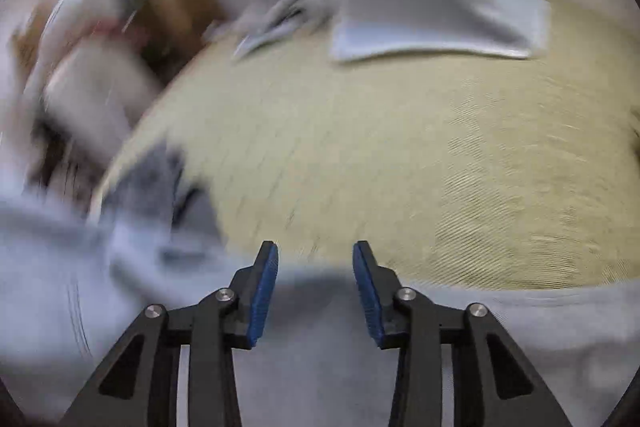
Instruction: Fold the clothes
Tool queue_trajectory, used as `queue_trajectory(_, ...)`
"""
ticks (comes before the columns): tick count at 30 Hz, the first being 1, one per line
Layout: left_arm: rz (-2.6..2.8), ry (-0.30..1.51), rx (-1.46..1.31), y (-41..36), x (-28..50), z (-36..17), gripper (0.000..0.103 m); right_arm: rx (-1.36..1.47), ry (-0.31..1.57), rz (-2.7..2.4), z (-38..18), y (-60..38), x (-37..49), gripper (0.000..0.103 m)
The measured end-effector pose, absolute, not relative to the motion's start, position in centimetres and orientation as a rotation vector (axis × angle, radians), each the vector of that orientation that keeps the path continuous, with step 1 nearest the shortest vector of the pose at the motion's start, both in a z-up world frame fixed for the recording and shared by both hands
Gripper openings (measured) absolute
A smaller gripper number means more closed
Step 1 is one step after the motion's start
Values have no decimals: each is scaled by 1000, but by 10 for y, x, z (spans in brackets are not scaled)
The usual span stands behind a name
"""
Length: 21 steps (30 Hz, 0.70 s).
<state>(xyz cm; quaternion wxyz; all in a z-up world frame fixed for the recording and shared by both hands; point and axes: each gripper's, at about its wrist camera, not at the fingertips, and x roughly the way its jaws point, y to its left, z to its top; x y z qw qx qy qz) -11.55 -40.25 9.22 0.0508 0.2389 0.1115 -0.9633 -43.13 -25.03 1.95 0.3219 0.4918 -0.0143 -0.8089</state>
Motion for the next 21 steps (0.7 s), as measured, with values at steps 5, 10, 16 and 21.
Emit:
queue_trajectory(5, -2990, 251, 796, -358, -130, 94, 16, 1258, -109, -2001, 28, -220, -398, 46)
queue_trajectory(10, -3020, 243, 842, -337, -134, 98, 16, 1287, 143, -1777, -1, -252, -335, 47)
queue_trajectory(16, -3029, 218, 915, -324, -122, 93, 16, 1439, -121, -1753, -31, -305, -375, 47)
queue_trajectory(21, -3029, 229, 984, -316, -130, 85, 16, 1486, -395, -1897, -26, -295, -428, 47)
